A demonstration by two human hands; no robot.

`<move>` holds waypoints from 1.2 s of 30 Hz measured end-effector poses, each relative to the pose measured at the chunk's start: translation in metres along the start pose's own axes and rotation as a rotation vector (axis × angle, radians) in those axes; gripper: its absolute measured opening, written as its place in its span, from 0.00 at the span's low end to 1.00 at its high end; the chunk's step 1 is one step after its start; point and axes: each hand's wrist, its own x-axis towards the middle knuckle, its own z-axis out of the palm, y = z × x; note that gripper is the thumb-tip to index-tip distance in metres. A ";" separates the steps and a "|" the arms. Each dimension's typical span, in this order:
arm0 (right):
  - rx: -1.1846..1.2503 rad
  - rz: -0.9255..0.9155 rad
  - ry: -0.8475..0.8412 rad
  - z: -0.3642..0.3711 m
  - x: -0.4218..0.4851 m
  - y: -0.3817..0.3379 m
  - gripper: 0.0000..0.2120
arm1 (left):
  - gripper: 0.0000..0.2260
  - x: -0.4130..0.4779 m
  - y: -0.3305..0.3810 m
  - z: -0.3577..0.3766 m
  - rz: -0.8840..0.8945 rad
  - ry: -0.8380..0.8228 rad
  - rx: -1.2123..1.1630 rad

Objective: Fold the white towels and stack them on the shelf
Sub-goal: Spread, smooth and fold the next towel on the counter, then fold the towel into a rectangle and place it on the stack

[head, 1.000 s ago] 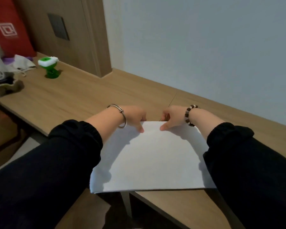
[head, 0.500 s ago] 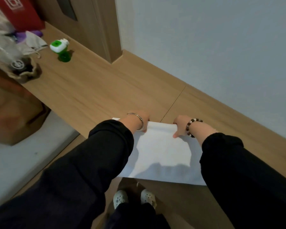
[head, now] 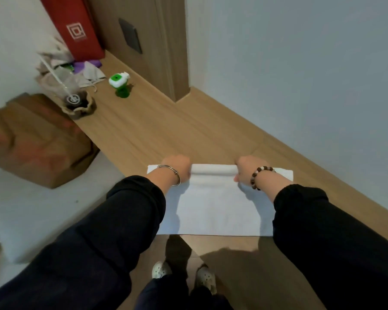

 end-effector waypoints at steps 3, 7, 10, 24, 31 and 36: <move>-0.048 -0.059 0.097 -0.031 0.008 -0.036 0.09 | 0.11 -0.018 -0.037 -0.016 -0.065 0.107 0.004; -0.118 -0.171 0.189 -0.068 0.019 -0.105 0.09 | 0.10 -0.057 -0.103 -0.032 -0.175 0.218 -0.008; -0.158 -0.277 0.248 -0.088 0.024 -0.174 0.08 | 0.08 -0.097 -0.163 -0.031 -0.252 0.279 -0.031; -0.284 -0.728 0.419 -0.069 -0.007 -0.603 0.04 | 0.07 -0.343 -0.509 0.074 -0.568 0.431 -0.091; -0.392 -0.957 0.382 -0.026 -0.032 -0.780 0.06 | 0.06 -0.462 -0.614 0.152 -0.766 0.406 -0.162; -0.467 -1.122 0.355 0.003 -0.037 -0.878 0.07 | 0.07 -0.520 -0.652 0.200 -0.905 0.383 -0.228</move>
